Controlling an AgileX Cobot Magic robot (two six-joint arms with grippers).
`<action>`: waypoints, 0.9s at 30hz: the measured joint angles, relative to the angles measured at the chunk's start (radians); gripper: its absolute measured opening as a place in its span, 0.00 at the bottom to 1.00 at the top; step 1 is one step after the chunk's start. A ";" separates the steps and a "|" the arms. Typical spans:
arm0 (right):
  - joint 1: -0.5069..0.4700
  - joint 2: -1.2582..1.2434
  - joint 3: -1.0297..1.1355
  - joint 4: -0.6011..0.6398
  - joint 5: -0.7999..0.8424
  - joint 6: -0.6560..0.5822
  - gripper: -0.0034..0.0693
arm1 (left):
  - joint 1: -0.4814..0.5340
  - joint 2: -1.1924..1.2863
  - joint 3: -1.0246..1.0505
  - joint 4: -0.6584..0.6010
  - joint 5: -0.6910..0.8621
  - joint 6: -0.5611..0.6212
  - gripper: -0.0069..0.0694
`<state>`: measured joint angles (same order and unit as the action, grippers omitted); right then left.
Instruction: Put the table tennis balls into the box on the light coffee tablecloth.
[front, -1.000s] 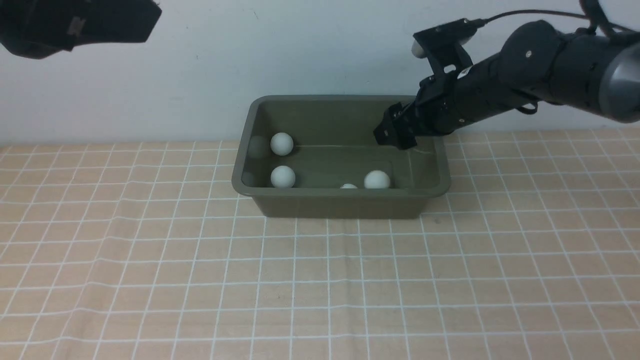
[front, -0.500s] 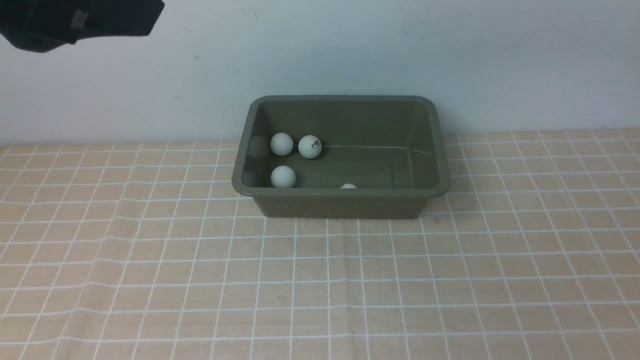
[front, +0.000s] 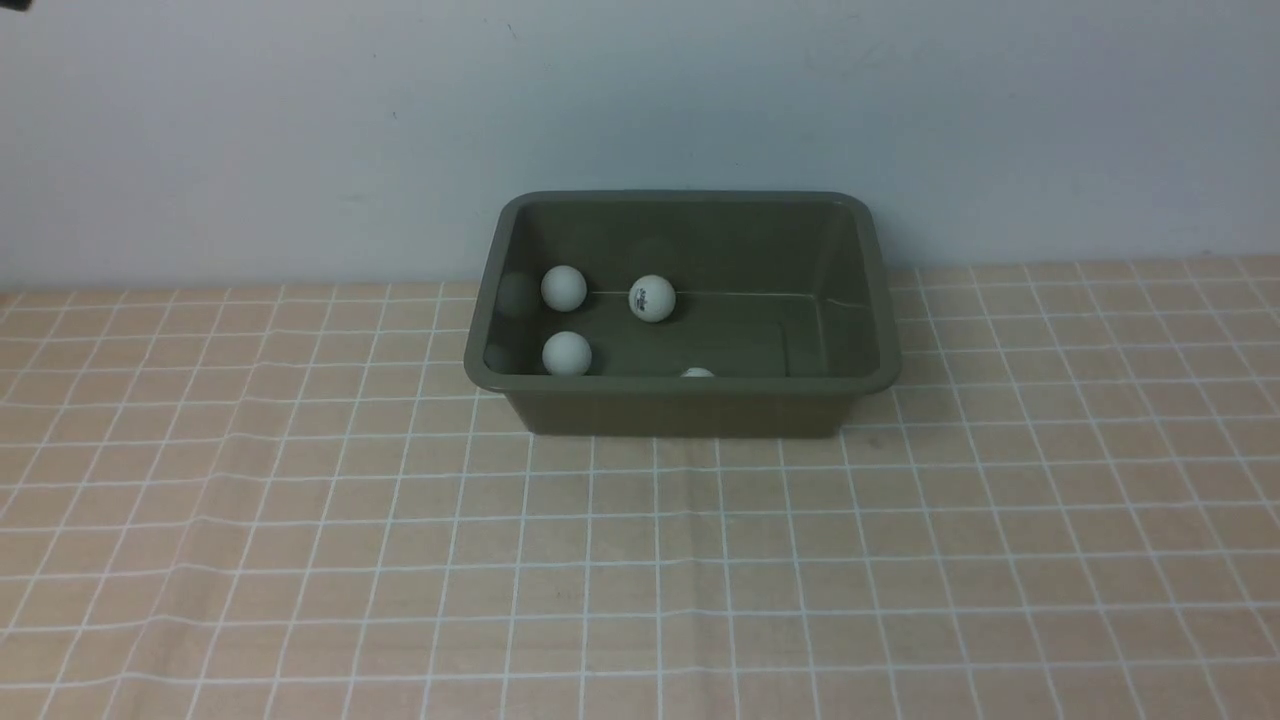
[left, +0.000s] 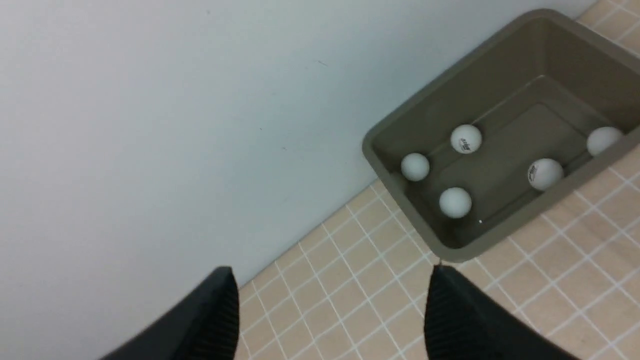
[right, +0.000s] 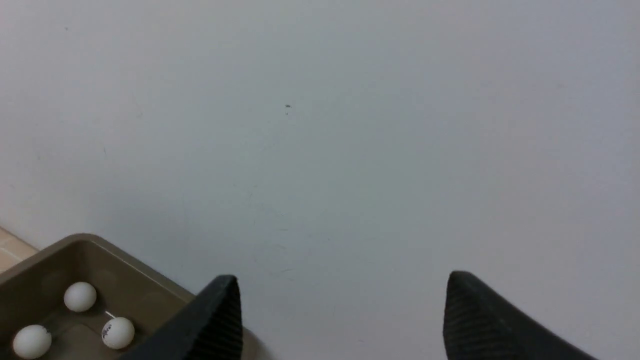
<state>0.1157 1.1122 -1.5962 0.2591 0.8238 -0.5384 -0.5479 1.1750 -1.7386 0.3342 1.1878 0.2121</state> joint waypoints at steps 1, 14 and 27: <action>0.000 -0.015 0.000 0.000 0.009 0.009 0.73 | 0.000 0.000 0.000 0.000 -0.024 0.000 0.63; 0.000 -0.318 0.137 -0.045 0.141 0.070 0.73 | 0.000 0.003 0.000 -0.041 -0.206 0.001 0.63; 0.000 -0.654 0.734 -0.025 0.005 0.089 0.73 | 0.000 0.003 0.000 -0.077 -0.207 0.000 0.63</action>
<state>0.1157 0.4585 -0.8624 0.2341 0.8293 -0.4499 -0.5479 1.1778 -1.7386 0.2571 0.9811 0.2120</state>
